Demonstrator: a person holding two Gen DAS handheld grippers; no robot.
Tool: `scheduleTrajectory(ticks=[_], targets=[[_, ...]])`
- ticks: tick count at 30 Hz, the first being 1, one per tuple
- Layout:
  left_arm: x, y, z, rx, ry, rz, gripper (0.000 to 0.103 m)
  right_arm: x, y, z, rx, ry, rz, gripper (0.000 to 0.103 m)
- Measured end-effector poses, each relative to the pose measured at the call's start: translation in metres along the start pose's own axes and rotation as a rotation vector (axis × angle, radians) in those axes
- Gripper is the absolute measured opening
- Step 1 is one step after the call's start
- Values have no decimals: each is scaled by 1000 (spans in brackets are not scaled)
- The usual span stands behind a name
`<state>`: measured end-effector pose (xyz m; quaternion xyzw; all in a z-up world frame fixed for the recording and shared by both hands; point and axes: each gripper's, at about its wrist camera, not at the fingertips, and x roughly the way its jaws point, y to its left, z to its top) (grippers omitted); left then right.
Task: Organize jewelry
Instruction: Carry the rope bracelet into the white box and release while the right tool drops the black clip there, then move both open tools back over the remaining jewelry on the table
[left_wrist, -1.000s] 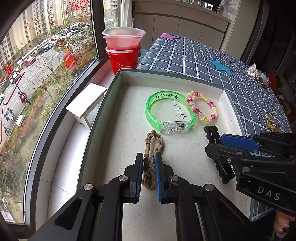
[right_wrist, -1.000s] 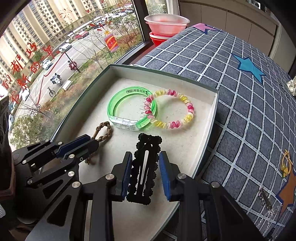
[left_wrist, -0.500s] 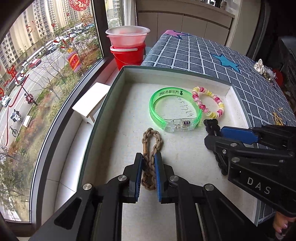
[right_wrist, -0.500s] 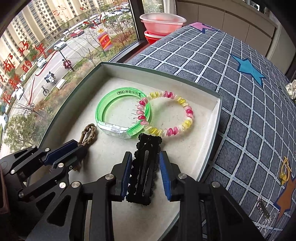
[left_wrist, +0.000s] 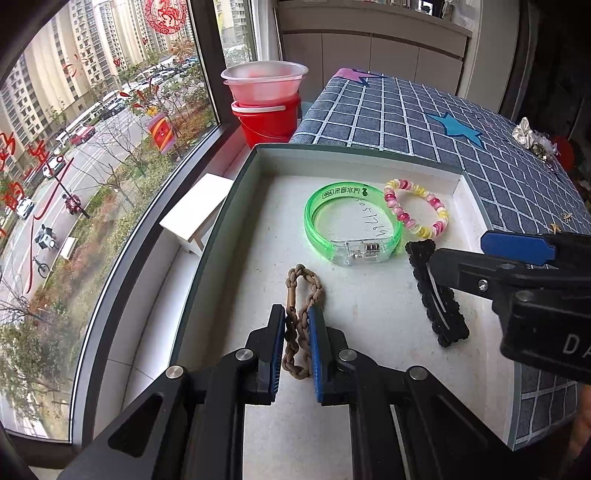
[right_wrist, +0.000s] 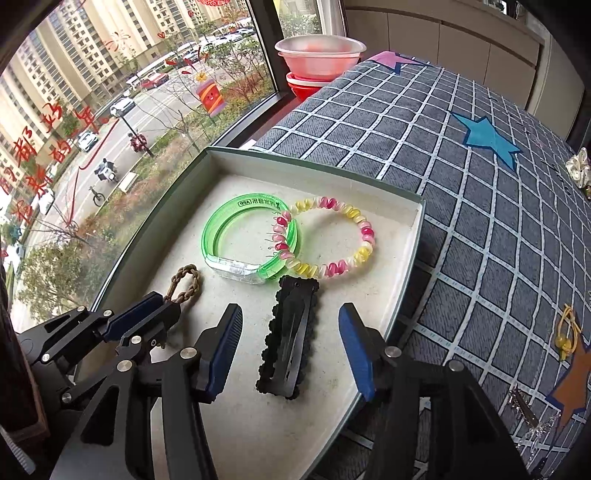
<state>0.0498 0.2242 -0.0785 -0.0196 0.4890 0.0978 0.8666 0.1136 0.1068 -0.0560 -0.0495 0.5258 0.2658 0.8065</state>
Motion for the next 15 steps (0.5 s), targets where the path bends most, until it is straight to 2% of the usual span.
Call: scheduleTrajectory(ticks=[4, 15], targets=[[-6, -2, 0, 10, -20, 24, 21, -18, -8, -4, 24, -32, -4, 66], [-16, -6, -2, 14, -40, 52, 21, -53, -31, -25, 68, -86, -16, 67]])
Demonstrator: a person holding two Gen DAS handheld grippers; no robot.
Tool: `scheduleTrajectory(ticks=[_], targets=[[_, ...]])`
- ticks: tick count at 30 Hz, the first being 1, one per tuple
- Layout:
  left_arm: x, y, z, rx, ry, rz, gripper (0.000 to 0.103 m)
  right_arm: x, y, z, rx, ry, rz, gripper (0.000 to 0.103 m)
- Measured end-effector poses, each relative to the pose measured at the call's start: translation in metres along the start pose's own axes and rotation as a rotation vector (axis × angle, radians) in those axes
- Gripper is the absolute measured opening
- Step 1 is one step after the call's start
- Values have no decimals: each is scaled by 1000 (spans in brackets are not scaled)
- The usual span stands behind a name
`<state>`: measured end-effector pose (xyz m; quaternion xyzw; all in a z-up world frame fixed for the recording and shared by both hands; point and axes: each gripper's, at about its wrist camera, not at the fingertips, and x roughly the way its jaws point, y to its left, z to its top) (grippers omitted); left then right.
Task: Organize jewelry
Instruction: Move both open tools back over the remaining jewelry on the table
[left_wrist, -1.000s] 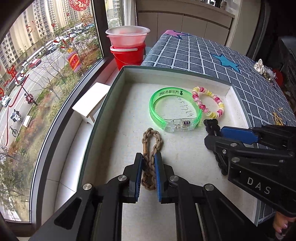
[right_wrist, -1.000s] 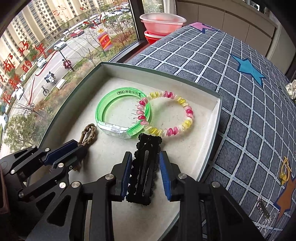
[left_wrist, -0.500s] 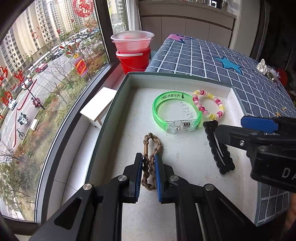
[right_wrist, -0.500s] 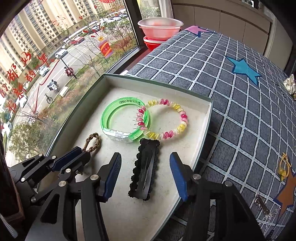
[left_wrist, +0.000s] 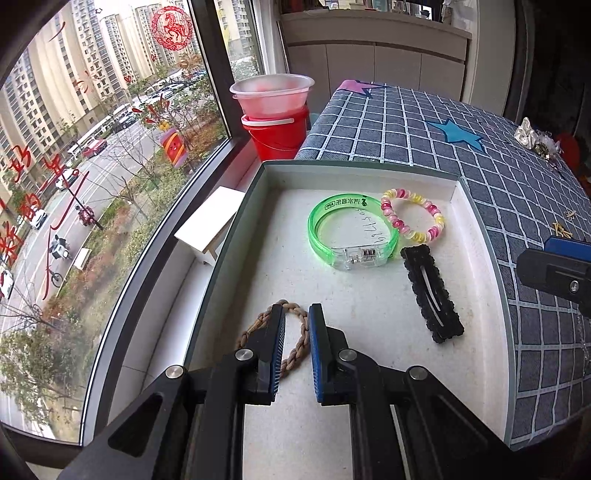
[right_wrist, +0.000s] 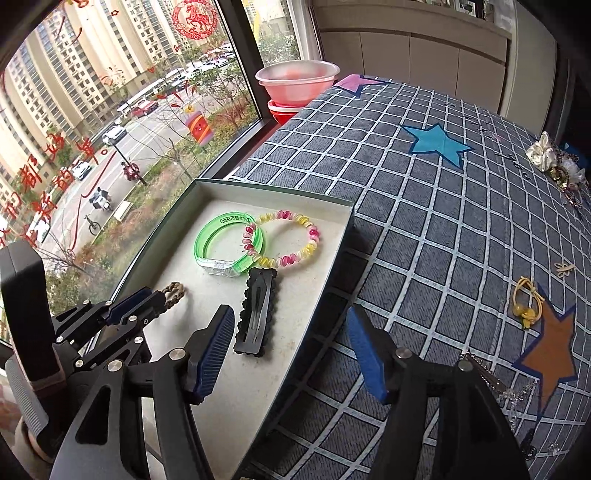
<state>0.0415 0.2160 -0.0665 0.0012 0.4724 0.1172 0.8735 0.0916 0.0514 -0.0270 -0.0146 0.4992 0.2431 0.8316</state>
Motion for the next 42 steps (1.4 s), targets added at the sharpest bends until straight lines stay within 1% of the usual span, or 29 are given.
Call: scheduleTrajectory(ticks=[3, 4, 5, 7, 8, 9, 10, 11, 17, 21, 23, 27, 31, 36, 42], targets=[[-2, -1, 0, -5, -1, -3, 22, -9, -7, -6, 15, -14, -4, 70], [-3, -2, 0, -5, -1, -3, 53, -12, -9, -8, 19, -17, -6, 70], [-4, -2, 0, -9, -4, 2, 103, -13, -12, -9, 24, -19, -7, 71], [-13, -4, 0, -13, -60, 27, 103, -19, -17, -15, 34, -26, -8, 72], [-14, -6, 1, 0, -62, 26, 103, -22, -19, -17, 37, -30, -10, 72], [-14, -7, 2, 4, -61, 19, 103, -24, -22, -19, 40, -34, -13, 74], [-14, -9, 3, 3, -57, 16, 103, -27, -25, -22, 45, -40, -14, 81], [-14, -10, 3, 5, -56, 15, 103, -30, -29, -24, 52, -46, -13, 82], [-28, -34, 4, 60, -80, 0, 103, -46, -61, -40, 127, -67, -17, 84], [-42, -63, 6, 123, -109, -19, 103, -53, -89, -56, 199, -65, -28, 84], [-47, -80, 9, 153, -117, -45, 103, -57, -103, -66, 226, -64, -34, 84], [-50, -114, 10, 198, -84, -127, 103, -69, -130, -87, 272, -70, -78, 84], [-51, -150, 6, 258, -50, -183, 103, -82, -163, -110, 345, -75, -128, 84], [-57, -189, 7, 326, -46, -210, 103, -102, -207, -139, 446, -83, -196, 84], [-51, -222, 25, 342, -25, -239, 103, -123, -248, -171, 539, -97, -289, 84]])
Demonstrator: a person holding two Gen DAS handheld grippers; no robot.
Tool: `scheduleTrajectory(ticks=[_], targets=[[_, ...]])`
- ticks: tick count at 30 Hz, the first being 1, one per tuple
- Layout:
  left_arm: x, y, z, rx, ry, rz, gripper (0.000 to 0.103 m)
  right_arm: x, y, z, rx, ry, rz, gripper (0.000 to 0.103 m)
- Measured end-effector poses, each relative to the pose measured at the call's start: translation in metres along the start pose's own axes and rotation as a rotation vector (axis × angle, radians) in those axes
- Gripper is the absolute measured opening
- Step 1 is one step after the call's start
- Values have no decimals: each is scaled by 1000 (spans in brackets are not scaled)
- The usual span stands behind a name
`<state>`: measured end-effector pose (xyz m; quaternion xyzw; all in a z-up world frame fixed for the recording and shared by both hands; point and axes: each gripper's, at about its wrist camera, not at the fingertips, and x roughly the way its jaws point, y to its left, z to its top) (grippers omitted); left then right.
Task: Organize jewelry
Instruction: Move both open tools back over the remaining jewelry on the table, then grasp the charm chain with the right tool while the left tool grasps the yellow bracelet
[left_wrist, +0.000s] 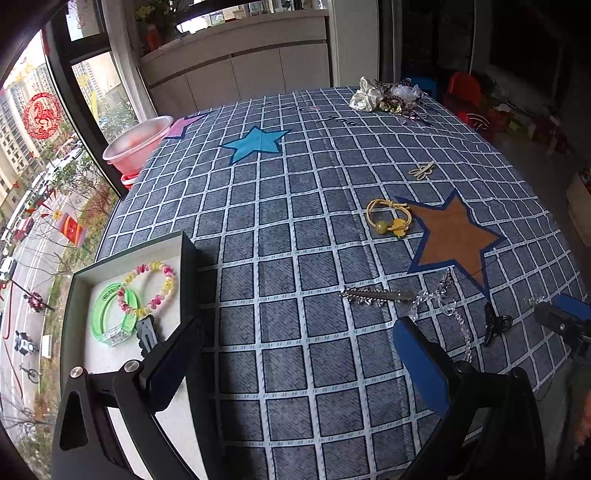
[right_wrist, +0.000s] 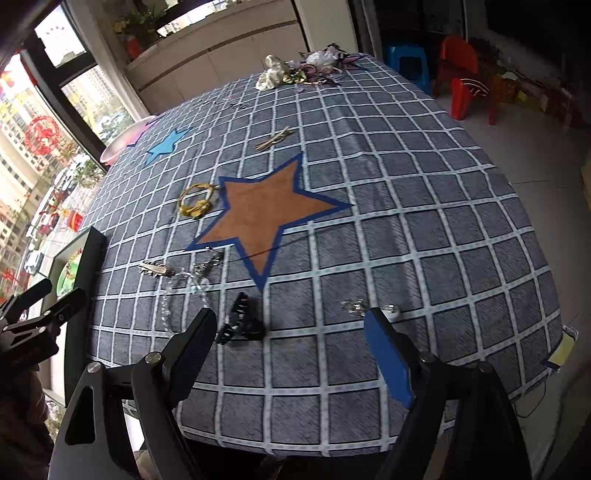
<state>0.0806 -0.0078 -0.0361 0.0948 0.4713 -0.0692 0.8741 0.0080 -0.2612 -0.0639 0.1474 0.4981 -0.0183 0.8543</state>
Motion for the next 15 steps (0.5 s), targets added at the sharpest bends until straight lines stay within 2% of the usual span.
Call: scheduleTrajectory(ticks=[7, 15], targets=[[25, -32, 31, 36, 12, -26, 103, 2, -34, -7, 15, -2, -106, 84], [60, -59, 57, 54, 28, -44, 103, 14, -32, -9, -27, 5, -124, 84]])
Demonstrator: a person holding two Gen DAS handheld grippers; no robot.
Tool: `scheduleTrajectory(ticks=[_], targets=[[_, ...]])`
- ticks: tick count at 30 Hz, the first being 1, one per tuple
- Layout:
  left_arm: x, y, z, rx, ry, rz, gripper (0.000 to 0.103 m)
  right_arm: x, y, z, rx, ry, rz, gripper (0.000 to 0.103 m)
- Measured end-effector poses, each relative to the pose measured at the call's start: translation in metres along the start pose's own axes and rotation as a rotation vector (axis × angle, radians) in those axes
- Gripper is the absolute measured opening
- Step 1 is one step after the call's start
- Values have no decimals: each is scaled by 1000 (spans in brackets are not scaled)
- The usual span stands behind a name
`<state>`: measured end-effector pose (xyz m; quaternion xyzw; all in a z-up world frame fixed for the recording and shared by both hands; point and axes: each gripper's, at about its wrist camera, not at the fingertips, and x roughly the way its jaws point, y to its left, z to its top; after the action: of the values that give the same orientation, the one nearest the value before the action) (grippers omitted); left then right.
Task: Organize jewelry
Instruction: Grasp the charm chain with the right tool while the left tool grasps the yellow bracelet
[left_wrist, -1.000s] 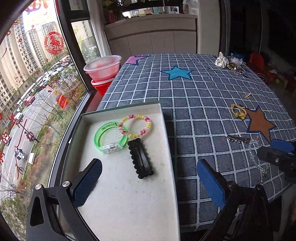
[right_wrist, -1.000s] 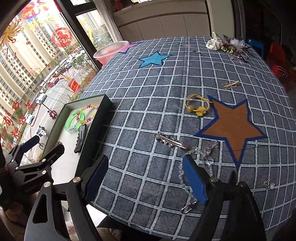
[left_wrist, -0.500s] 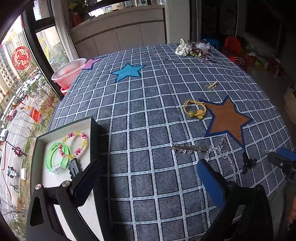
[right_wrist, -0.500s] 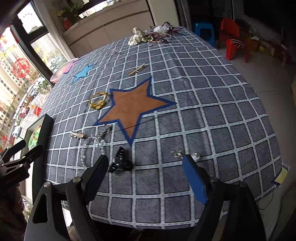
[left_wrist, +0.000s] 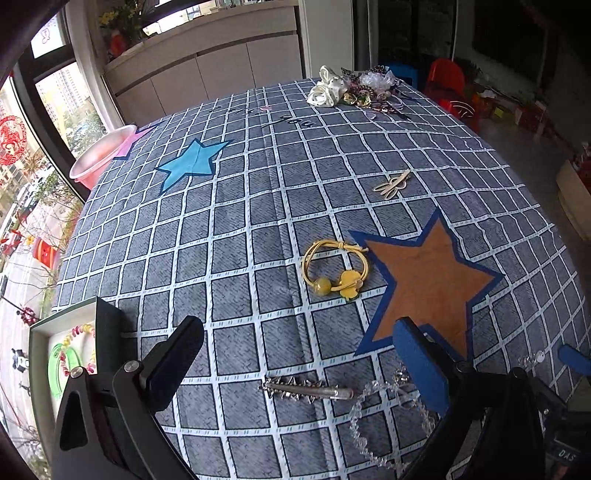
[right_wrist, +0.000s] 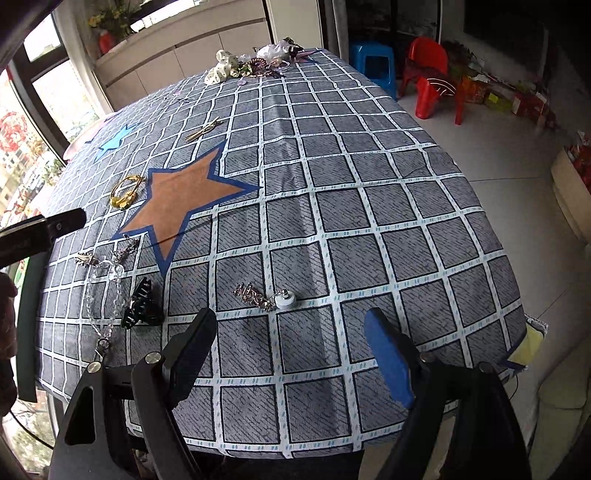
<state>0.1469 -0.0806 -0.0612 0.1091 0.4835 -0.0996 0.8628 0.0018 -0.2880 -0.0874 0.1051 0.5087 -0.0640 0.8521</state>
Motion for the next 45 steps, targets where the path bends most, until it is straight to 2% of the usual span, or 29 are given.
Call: scheduleTrajectory(ticks=[7, 14, 24, 26, 28, 33, 35, 36, 38, 39, 40, 41, 42, 43, 45], targets=[[28, -6, 19, 2, -6, 21, 103, 11, 7, 5, -34, -9, -32, 84], [50, -13, 25, 24, 20, 3, 103, 17, 18, 7, -87, -25, -71, 84], [56, -19, 22, 49, 4, 9, 103, 18, 20, 6, -88, -42, -68, 84], [55, -20, 22, 52, -1, -5, 99, 17, 20, 6, -89, -47, -66, 80], [54, -23, 22, 61, -4, 3, 98, 15, 20, 6, -89, -55, -66, 69], [50, -30, 22, 84, -14, -18, 83, 14, 23, 7, -97, -55, -61, 59], [48, -33, 22, 95, -18, -23, 72, 13, 25, 7, -101, -55, -60, 55], [47, -34, 22, 98, -18, -32, 67, 12, 26, 7, -104, -57, -60, 49], [45, -37, 21, 104, -14, -47, 42, 12, 27, 7, -105, -60, -61, 36], [45, -38, 21, 109, -11, -54, 36, 12, 28, 7, -105, -60, -59, 28], [44, -39, 21, 114, -8, -59, 27, 11, 28, 7, -105, -61, -58, 15], [43, -40, 20, 120, -8, -58, 19, 11, 28, 8, -104, -60, -60, 12], [42, -41, 20, 127, -14, -51, 15, 11, 28, 8, -100, -59, -61, 12], [40, -42, 19, 131, -18, -45, 11, 11, 28, 8, -97, -58, -59, 12], [37, -41, 17, 130, -26, -38, 11, 10, 26, 8, -87, -55, -52, 12]])
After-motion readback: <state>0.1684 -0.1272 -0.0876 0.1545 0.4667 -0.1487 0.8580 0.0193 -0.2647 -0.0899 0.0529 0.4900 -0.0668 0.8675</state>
